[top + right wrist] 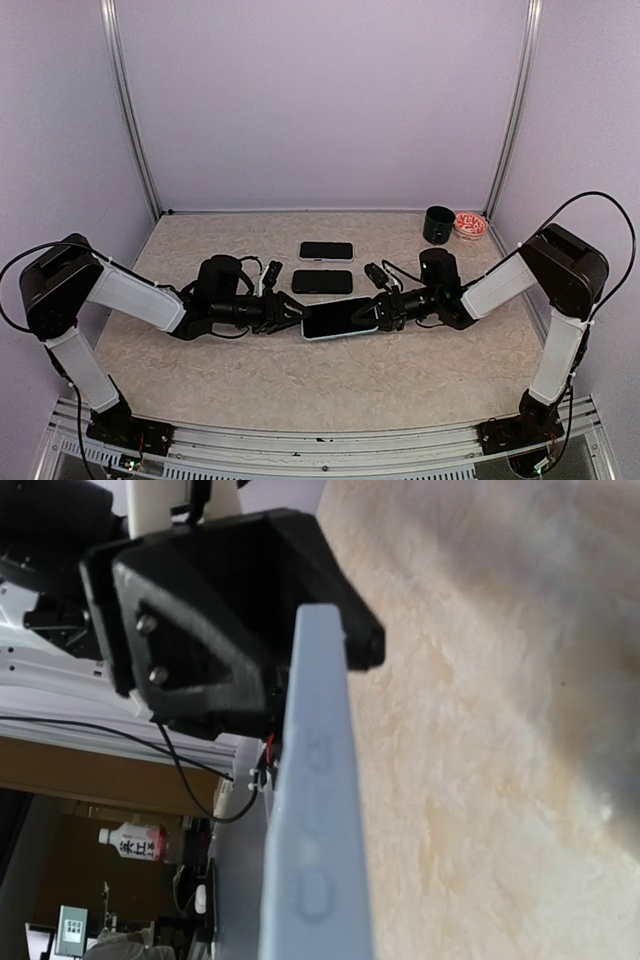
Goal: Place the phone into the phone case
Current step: Press the phone with the phone case, then place the phone with the phone case at the center of the board.
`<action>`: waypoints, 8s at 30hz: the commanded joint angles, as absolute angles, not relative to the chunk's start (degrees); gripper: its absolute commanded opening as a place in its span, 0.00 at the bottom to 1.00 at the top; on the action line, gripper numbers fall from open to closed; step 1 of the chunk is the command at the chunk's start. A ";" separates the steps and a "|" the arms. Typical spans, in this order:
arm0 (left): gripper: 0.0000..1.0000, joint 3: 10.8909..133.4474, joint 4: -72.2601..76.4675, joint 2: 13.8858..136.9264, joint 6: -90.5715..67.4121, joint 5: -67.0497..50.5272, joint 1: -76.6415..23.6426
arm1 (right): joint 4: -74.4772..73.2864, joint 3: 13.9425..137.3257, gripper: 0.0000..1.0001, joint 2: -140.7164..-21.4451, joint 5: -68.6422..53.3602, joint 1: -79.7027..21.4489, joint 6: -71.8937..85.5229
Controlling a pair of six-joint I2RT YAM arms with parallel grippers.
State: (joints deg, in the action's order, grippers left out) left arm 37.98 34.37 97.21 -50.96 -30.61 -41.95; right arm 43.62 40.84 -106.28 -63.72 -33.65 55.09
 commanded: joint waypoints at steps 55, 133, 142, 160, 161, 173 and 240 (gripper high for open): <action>0.38 35.66 49.68 100.63 -59.68 -37.40 -43.45 | 42.23 40.78 0.02 -99.87 -61.29 -31.95 50.70; 0.00 33.97 48.18 92.57 -54.54 -36.84 -41.26 | 45.62 39.16 0.40 -100.89 -64.13 -33.10 54.72; 0.00 34.32 47.25 92.46 -54.20 -37.13 -40.78 | 41.67 39.34 0.27 -99.87 -64.11 -32.26 51.93; 0.00 36.13 42.71 92.82 -52.42 -35.86 -41.47 | 30.10 42.59 0.26 -97.69 -60.76 -32.08 44.80; 0.00 36.06 42.67 92.88 -52.41 -35.76 -41.48 | 31.04 42.55 0.28 -97.61 -61.11 -32.08 45.43; 0.00 34.35 42.61 92.74 -52.64 -35.02 -41.32 | 35.32 41.67 0.34 -97.40 -61.63 -32.07 48.40; 0.19 40.77 43.04 116.19 -49.81 -33.87 -36.24 | 25.21 56.09 0.49 -114.70 -53.88 -33.31 41.89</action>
